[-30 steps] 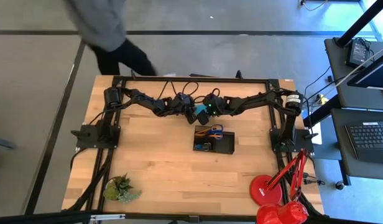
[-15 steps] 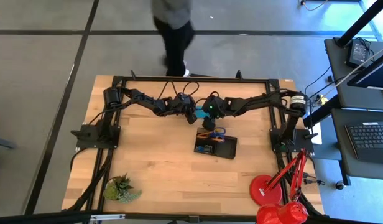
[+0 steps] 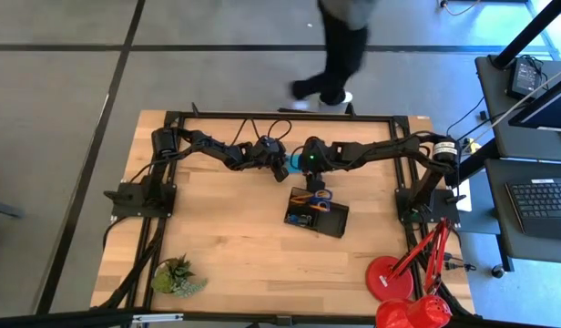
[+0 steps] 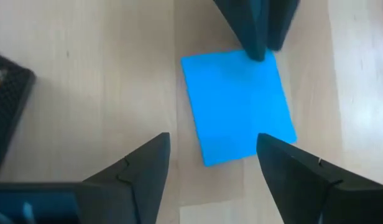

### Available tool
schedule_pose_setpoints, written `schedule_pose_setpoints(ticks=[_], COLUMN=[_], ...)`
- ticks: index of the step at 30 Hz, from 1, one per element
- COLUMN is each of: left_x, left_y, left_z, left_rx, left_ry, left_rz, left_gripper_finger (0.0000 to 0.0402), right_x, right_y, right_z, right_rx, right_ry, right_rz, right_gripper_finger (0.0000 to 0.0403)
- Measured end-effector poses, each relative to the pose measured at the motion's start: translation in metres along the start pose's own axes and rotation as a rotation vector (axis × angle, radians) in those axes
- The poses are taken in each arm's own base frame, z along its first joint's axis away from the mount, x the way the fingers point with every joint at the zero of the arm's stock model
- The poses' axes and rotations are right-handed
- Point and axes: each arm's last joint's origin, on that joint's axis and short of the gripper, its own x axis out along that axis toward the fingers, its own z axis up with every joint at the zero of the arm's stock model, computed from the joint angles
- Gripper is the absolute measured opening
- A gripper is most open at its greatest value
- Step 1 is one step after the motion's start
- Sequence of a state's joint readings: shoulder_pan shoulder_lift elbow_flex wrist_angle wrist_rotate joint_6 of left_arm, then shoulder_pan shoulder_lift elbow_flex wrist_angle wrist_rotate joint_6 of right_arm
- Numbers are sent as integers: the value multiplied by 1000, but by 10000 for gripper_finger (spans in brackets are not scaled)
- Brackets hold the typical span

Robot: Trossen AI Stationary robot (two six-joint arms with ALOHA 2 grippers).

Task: Pick and place office supplies into organizer
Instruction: Put the blue sticky note pad into the black desk organizer

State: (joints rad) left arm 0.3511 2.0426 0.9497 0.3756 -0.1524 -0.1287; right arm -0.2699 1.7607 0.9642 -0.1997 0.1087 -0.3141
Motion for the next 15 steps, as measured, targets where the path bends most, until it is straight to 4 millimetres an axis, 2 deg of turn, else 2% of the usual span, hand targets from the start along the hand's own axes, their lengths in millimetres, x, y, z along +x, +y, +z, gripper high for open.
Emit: schedule_pose_setpoints(ticks=[10, 15], left_x=[0, 0], left_y=[0, 0], left_z=[-1, -1], left_rx=[0, 0], left_ry=[4, 5], left_rz=[-12, -11], left_gripper_finger=[70, 70], right_x=[2, 2], right_y=[-15, -20], right_z=[-7, -9], right_rx=[-96, -102], right_ry=[27, 7], right_rz=[-17, 36], right_gripper_finger=[243, 243])
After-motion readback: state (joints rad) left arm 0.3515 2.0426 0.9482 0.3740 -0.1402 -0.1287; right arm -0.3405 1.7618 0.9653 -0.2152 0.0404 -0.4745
